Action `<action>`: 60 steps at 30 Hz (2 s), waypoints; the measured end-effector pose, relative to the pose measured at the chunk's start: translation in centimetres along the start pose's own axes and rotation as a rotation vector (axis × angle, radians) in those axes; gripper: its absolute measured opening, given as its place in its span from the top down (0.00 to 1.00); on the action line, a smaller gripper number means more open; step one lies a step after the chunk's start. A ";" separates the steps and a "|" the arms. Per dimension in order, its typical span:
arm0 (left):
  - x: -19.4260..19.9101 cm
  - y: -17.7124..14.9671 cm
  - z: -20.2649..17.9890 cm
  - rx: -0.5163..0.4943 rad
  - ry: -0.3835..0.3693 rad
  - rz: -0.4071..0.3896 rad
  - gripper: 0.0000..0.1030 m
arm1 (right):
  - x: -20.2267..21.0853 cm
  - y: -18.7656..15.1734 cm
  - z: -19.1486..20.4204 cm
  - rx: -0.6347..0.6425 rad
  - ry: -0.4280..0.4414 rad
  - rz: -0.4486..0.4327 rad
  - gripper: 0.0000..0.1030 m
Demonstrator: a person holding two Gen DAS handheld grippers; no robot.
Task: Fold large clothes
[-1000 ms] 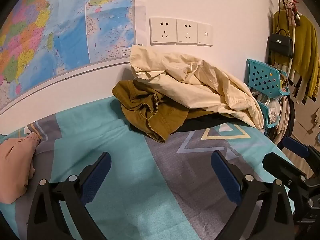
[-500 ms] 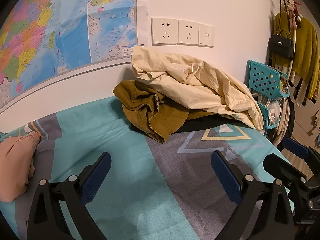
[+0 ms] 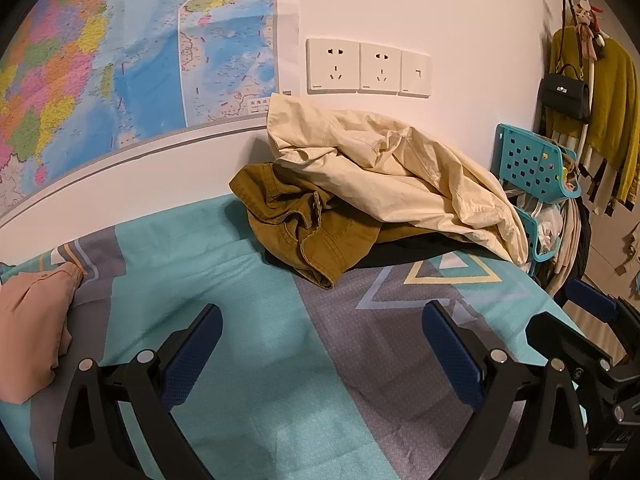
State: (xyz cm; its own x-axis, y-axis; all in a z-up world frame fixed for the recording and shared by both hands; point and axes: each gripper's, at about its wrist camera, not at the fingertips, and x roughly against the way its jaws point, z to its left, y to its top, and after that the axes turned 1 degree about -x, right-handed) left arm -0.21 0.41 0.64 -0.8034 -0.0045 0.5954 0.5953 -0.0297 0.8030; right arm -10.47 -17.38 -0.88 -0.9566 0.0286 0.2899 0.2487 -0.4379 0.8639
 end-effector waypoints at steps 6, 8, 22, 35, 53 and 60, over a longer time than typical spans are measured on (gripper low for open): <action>0.1 0.0 0.2 0.008 0.003 0.001 0.06 | -0.1 0.0 0.0 0.003 -0.002 0.005 0.05; 0.0 0.0 0.3 0.012 0.004 0.005 0.06 | -0.2 -0.1 0.0 0.006 -0.009 0.009 0.05; 0.0 0.0 0.4 0.017 0.003 0.003 0.06 | -0.3 -0.3 0.0 0.009 -0.011 0.014 0.05; 0.0 -0.1 0.4 0.020 -0.001 0.004 0.06 | -0.3 -0.2 0.1 0.013 -0.012 0.012 0.05; -1.0 0.3 0.5 0.031 -0.014 0.034 0.06 | -0.7 0.4 0.2 0.049 -0.016 0.020 0.05; -2.5 1.2 1.2 0.051 -0.024 0.062 0.06 | -1.9 2.0 0.4 0.114 -0.026 0.022 0.05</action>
State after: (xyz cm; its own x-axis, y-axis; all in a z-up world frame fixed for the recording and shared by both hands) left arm 2.46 1.54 0.14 -0.7649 0.0192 0.6438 0.6441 0.0210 0.7646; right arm -8.08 -17.98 0.46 -0.9469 0.0438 0.3187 0.2868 -0.3336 0.8980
